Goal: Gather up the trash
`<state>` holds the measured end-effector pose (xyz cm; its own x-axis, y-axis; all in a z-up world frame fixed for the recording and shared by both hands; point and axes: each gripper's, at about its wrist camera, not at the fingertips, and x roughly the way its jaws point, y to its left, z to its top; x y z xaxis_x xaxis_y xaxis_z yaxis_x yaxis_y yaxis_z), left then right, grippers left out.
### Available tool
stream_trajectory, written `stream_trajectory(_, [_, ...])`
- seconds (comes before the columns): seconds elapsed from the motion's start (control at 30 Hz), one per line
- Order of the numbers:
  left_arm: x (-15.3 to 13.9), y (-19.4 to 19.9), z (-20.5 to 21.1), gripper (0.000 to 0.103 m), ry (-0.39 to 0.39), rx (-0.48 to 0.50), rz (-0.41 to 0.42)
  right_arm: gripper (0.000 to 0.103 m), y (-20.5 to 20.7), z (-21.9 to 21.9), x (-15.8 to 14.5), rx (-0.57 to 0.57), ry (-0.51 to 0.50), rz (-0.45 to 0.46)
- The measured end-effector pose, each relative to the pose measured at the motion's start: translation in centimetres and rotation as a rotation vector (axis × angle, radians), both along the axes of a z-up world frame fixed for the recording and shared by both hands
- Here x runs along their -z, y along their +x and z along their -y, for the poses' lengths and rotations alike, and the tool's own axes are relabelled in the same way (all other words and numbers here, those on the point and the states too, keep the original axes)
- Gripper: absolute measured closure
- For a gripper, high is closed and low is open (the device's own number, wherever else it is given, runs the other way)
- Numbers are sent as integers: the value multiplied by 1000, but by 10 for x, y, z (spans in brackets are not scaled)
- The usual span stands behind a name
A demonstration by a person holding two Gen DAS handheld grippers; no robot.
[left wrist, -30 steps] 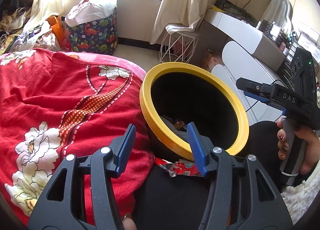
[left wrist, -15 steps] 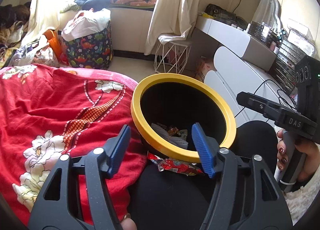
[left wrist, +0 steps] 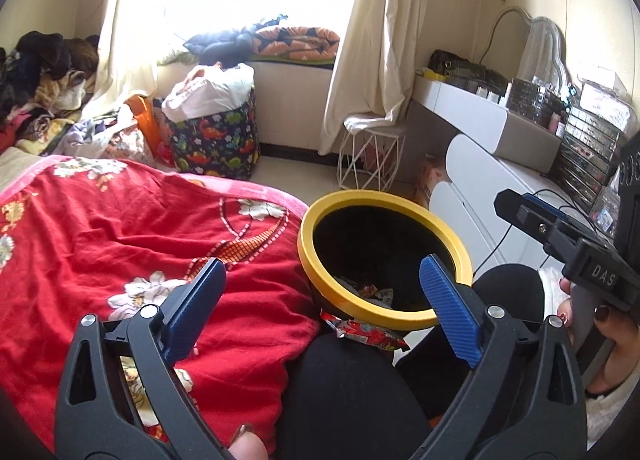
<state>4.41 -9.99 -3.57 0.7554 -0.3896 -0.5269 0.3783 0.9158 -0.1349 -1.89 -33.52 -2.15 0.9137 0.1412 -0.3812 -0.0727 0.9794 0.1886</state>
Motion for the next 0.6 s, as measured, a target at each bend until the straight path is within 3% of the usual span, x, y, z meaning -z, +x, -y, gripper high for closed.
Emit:
stream_trajectory(0.37, [-11, -36, -28, 11, 7, -116, 88, 6, -45, -19, -16, 79, -50, 201])
stream_trajectory(0.6, [-7, -50, -41, 11, 19, -211, 109, 6, -54, -37, 1, 17, -92, 176])
